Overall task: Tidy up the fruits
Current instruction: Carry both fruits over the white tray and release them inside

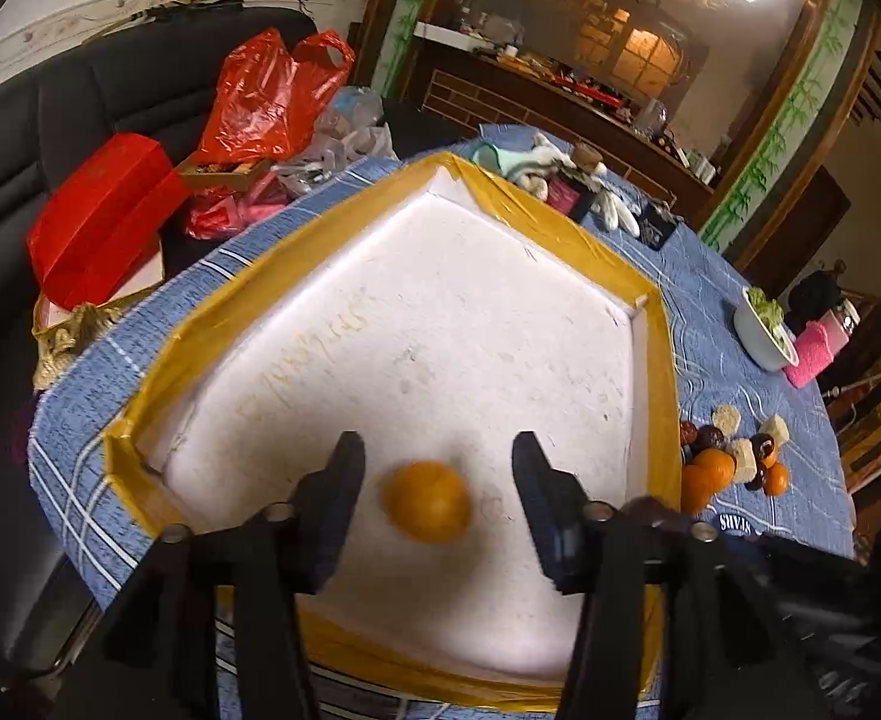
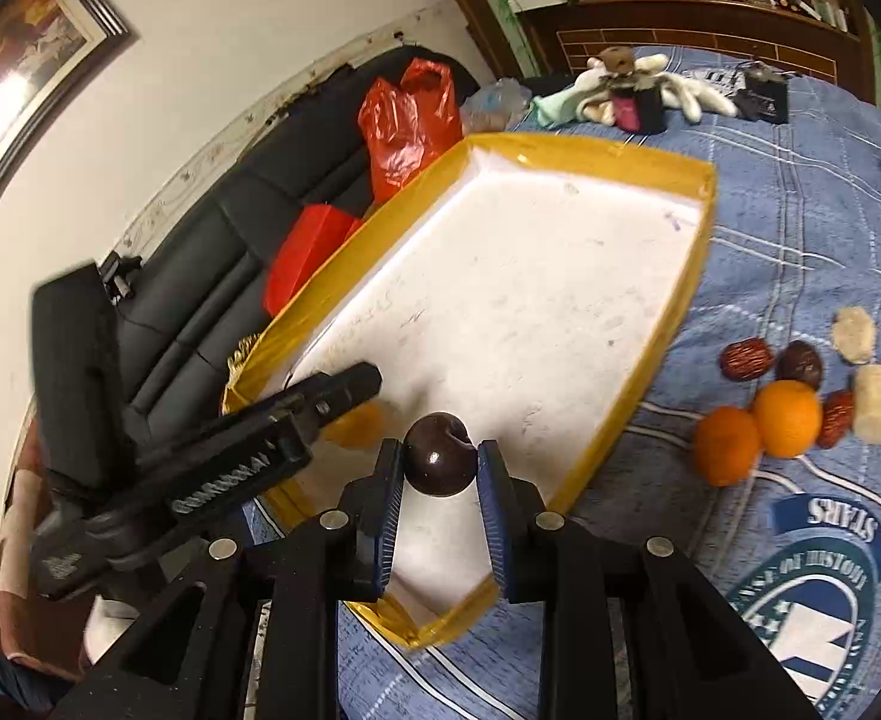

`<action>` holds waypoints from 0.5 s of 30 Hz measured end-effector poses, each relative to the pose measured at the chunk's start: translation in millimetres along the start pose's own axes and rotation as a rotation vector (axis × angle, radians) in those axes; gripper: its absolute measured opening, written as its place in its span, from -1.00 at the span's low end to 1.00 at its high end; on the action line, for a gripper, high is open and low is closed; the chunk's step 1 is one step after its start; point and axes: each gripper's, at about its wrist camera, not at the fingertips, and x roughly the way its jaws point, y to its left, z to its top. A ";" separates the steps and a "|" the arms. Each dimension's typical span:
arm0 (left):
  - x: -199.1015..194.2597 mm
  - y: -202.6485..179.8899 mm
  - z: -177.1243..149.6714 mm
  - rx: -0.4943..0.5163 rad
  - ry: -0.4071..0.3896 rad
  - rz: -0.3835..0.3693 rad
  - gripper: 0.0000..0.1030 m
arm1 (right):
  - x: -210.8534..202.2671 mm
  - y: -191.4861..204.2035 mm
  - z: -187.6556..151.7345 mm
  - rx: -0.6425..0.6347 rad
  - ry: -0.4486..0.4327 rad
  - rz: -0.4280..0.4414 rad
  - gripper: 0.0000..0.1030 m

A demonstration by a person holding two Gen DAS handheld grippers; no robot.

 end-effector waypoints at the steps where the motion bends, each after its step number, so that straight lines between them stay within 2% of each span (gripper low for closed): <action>1: -2.0 2.3 0.7 -0.004 -0.005 0.000 0.01 | 3.9 1.9 -0.8 -0.008 0.005 -0.010 -0.44; 5: -8.3 6.0 1.6 -0.025 -0.017 0.007 0.16 | 8.9 5.1 -2.2 -0.022 0.012 -0.027 -0.42; 7: -12.8 6.2 2.0 -0.031 -0.022 0.006 0.17 | 8.4 6.3 -4.2 -0.018 0.010 -0.035 -0.29; 9: -16.7 4.1 2.3 -0.034 -0.026 0.005 0.20 | 5.6 5.5 -3.8 -0.009 -0.004 -0.030 0.24; 10: -19.6 2.4 2.1 -0.031 -0.032 0.006 0.23 | 1.0 5.0 -5.3 -0.006 -0.021 -0.033 0.31; 15: -33.5 -10.4 -0.2 -0.012 -0.049 -0.008 0.30 | -23.4 -1.1 -11.0 0.015 -0.079 -0.039 0.32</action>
